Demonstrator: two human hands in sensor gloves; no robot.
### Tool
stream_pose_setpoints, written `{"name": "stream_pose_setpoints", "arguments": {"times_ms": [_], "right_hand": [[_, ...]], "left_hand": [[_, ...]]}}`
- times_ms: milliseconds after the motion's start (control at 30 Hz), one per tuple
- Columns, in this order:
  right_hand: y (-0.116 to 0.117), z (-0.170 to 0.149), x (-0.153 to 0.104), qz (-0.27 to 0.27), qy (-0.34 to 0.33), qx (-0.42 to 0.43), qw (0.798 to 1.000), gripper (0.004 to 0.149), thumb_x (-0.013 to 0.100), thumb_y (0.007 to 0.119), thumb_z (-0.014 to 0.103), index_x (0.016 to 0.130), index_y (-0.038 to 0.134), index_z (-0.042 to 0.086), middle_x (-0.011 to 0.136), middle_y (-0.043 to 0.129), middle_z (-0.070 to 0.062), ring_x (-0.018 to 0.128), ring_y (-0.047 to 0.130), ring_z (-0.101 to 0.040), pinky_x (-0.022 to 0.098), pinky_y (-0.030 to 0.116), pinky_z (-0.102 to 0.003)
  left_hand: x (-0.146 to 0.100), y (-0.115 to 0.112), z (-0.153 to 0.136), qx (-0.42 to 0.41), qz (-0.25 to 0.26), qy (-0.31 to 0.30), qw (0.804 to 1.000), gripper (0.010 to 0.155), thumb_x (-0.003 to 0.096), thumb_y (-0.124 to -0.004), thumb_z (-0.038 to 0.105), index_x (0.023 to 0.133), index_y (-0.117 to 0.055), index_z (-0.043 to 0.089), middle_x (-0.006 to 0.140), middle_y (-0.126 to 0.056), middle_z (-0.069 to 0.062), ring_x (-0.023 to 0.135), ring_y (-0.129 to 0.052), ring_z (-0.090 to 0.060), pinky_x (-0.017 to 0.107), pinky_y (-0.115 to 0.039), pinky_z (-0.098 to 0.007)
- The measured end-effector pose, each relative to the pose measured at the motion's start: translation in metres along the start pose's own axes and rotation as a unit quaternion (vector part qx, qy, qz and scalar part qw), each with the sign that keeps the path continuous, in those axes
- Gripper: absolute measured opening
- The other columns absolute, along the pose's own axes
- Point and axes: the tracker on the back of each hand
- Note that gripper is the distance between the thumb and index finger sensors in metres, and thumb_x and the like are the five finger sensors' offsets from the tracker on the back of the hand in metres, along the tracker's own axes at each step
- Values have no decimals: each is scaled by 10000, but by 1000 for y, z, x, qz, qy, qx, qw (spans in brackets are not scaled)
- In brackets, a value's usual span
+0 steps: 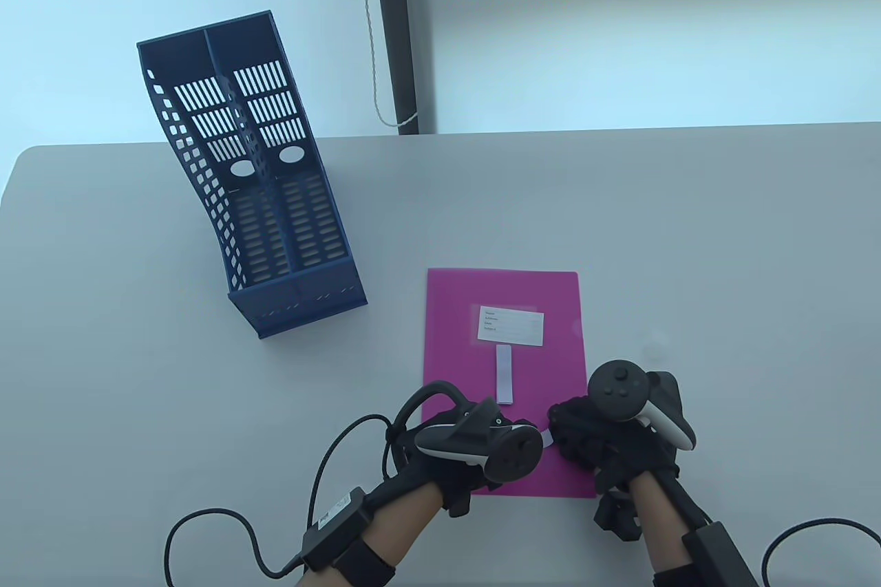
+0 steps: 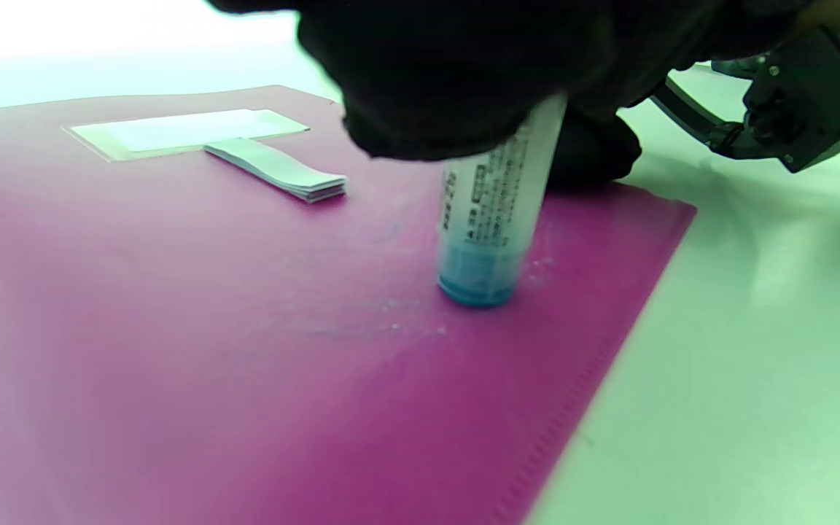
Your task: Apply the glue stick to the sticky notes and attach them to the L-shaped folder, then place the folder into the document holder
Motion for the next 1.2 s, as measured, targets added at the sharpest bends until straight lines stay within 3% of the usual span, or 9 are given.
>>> {"name": "stream_pose_setpoints", "arguments": {"times_ms": [233, 400, 633, 767, 933, 1100, 1200], "right_hand": [[0, 0, 0, 0, 1, -1, 1000, 340, 662, 624, 331, 757, 868, 115, 449, 970, -24, 293, 966, -108, 279, 822, -308], [0, 0, 0, 1, -1, -2, 1000, 340, 662, 623, 330, 758, 867, 113, 450, 970, -24, 293, 966, -108, 279, 822, -308], [1, 1, 0, -2, 2, -6, 1000, 340, 662, 622, 332, 755, 866, 115, 447, 968, -22, 291, 963, -107, 279, 821, -309], [1, 1, 0, 0, 2, -4, 1000, 340, 663, 621, 332, 756, 866, 116, 449, 968, -23, 292, 964, -107, 279, 821, -308], [1, 1, 0, 1, 0, -4, 1000, 339, 663, 622, 330, 758, 865, 115, 450, 968, -23, 293, 965, -106, 279, 821, -308], [1, 1, 0, 0, 1, -4, 1000, 340, 663, 621, 331, 756, 865, 114, 448, 968, -24, 291, 964, -106, 278, 821, -308], [1, 1, 0, -3, 2, -9, 1000, 339, 663, 620, 332, 755, 866, 117, 447, 967, -22, 291, 963, -106, 279, 821, -308]], "left_hand": [[17, 0, 8, 2, 56, -10, 998, 494, 562, -705, 448, 968, -642, 175, 587, -926, -127, 280, -952, -89, 253, -816, -266], [3, 3, -1, -2, -33, 13, 999, 490, 576, -707, 440, 971, -653, 155, 573, -936, -130, 268, -951, -90, 246, -816, -271], [24, 4, 8, 6, 43, -4, 999, 498, 568, -702, 446, 968, -644, 154, 576, -929, -126, 271, -950, -87, 247, -815, -264], [32, 7, 9, -7, 40, -1, 999, 502, 570, -695, 446, 963, -643, 138, 568, -932, -123, 260, -950, -85, 238, -815, -266], [22, 8, -2, -4, -7, 19, 1000, 503, 578, -693, 444, 956, -657, 114, 543, -942, -116, 238, -947, -78, 225, -816, -265], [27, 4, 4, -23, 50, 1, 999, 507, 573, -697, 446, 957, -651, 119, 547, -937, -120, 245, -947, -78, 226, -814, -261], [35, 6, 7, -10, 58, 2, 998, 522, 570, -689, 451, 953, -638, 100, 549, -937, -114, 243, -949, -78, 224, -815, -261]]}}
Point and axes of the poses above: the tracker on the back of each hand, its own z axis roughly to the thumb side, its own x axis roughly from the wrist to the fingertips, y = z × x
